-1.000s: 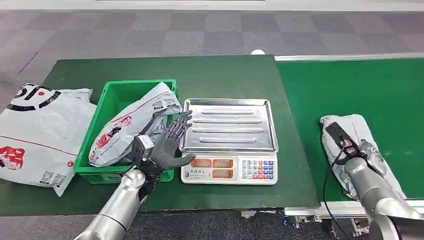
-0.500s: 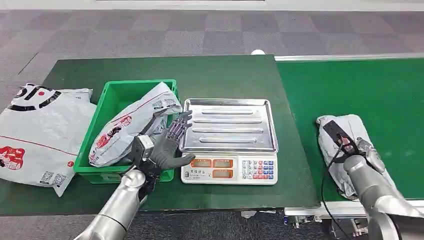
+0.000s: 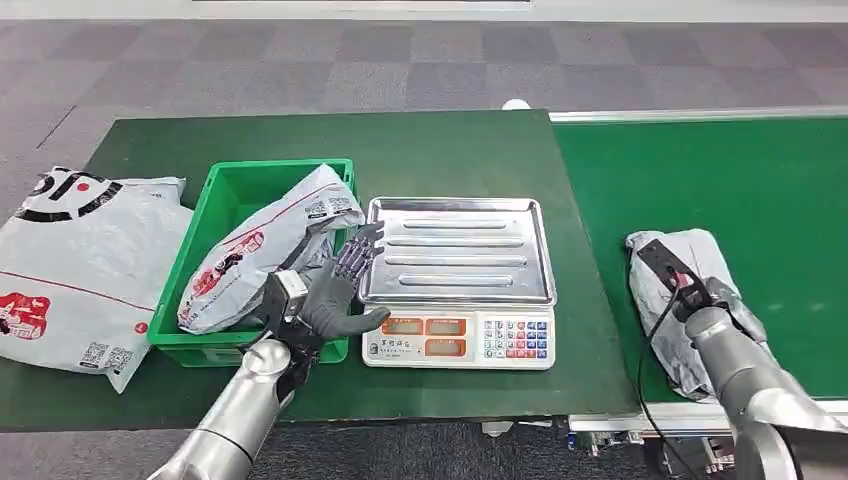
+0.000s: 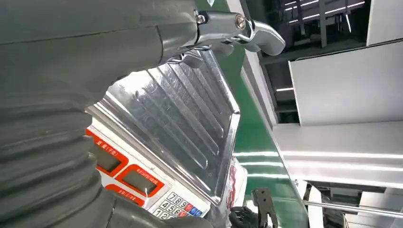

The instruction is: Moved the parcel from conveyor to table for the left to box.

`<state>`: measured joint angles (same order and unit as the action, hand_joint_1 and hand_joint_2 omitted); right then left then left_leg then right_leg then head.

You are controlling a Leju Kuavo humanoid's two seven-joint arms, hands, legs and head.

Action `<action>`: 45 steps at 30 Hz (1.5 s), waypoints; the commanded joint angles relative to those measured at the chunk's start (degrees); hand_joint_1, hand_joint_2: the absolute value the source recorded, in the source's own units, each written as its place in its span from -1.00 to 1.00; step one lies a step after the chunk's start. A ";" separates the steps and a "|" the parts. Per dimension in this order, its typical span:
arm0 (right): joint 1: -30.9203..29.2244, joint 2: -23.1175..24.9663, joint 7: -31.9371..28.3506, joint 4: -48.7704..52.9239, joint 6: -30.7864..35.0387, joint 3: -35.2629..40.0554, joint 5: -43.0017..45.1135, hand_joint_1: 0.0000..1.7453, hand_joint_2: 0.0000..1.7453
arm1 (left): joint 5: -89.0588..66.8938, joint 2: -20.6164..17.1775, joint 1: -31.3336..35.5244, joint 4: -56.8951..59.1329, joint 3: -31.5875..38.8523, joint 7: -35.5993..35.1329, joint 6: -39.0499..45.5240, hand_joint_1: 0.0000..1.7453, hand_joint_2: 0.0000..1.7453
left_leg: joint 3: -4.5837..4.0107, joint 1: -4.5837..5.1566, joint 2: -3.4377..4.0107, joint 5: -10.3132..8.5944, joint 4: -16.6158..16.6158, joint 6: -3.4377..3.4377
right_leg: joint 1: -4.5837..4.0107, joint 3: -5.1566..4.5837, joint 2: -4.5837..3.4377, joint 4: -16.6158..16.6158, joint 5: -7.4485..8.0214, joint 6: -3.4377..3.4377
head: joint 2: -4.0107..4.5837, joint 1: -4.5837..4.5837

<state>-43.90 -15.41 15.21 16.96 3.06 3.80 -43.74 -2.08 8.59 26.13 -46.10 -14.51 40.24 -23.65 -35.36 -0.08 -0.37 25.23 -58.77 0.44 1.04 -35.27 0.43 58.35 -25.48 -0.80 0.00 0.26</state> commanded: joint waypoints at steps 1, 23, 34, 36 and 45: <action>-1.71 0.95 -0.91 -3.20 -1.15 -2.65 0.65 1.00 1.00 | -0.49 -0.40 1.50 3.62 1.61 -0.24 -0.50 -1.00 1.00 | 0.23 -0.06 0.14 0.00 0.20 0.03 | -0.08 0.23 -0.14 -0.26 0.07 0.10 | 0.00 0.00; 4.15 1.77 -7.83 -1.05 0.55 -6.27 0.31 -1.00 1.00 | -0.38 -2.08 1.73 4.53 3.33 -0.24 1.38 -1.00 1.00 | 0.30 -0.10 0.07 -0.05 0.28 0.03 | -0.11 0.32 -0.06 -0.36 0.12 0.09 | 0.00 0.00; 5.89 2.14 -7.56 -0.46 -2.43 -5.42 -0.70 -1.00 1.00 | -0.66 -1.82 1.53 5.19 3.32 -0.24 1.31 -1.00 1.00 | 0.31 -0.09 0.16 -0.05 0.29 0.02 | -0.10 0.30 -0.13 -0.32 0.13 0.07 | 0.00 -0.02; 7.08 2.02 -7.86 0.37 -2.92 -5.55 -0.73 -1.00 1.00 | -0.94 -1.58 1.61 5.42 3.16 -0.24 1.25 -1.00 1.00 | 0.26 -0.07 0.11 -0.03 0.18 0.01 | -0.08 0.27 -0.08 -0.22 0.08 0.04 | 0.00 0.00; 9.55 2.15 -9.23 2.42 -3.62 -8.32 1.10 1.00 1.00 | -1.26 -1.02 2.69 6.46 3.06 -0.24 0.57 -1.00 1.00 | 0.31 -0.06 0.00 -0.04 0.13 0.01 | -0.06 0.34 0.05 -0.15 0.06 0.04 | 0.00 0.00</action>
<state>-36.08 -14.53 6.45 18.56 0.28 0.09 -43.63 -2.99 7.67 27.20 -44.13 -13.16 40.26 -22.49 -35.13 -0.09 -0.42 25.20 -58.74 0.42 1.04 -35.02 0.53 58.34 -25.46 -0.83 0.00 0.26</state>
